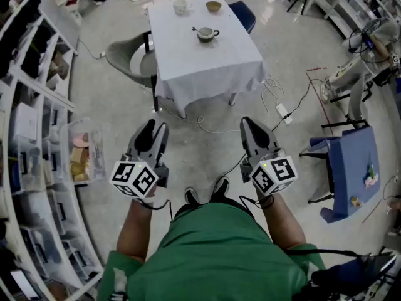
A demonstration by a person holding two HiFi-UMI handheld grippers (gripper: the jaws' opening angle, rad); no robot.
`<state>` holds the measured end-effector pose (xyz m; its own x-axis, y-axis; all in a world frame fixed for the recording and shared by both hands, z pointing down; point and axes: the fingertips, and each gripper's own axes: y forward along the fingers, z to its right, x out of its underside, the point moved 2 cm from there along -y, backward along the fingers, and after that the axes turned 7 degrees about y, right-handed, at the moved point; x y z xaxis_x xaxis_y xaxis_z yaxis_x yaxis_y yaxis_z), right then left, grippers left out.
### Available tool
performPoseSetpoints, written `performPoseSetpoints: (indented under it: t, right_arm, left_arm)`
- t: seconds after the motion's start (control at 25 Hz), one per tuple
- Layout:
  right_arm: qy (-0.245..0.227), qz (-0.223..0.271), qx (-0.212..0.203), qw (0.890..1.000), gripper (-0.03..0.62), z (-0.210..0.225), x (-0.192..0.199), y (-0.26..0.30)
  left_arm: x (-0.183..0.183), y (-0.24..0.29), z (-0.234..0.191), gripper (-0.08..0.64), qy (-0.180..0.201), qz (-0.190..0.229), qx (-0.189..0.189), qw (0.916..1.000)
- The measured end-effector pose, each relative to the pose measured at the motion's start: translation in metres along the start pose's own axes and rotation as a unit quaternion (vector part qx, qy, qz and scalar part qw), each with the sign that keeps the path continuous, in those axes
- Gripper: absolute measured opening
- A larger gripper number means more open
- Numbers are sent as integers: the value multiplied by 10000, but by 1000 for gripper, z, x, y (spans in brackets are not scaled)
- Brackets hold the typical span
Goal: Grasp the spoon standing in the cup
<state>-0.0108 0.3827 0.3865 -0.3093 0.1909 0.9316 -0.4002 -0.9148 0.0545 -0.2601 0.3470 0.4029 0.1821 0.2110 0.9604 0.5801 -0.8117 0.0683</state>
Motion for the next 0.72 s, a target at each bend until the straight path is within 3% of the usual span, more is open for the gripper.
performPoseSetpoints:
  t: [0.72]
  right_arm:
    - [238,169,-295,9991,15,95,-32,-7]
  left_arm:
    - [2,87,74,183,324,-121,-141,9993]
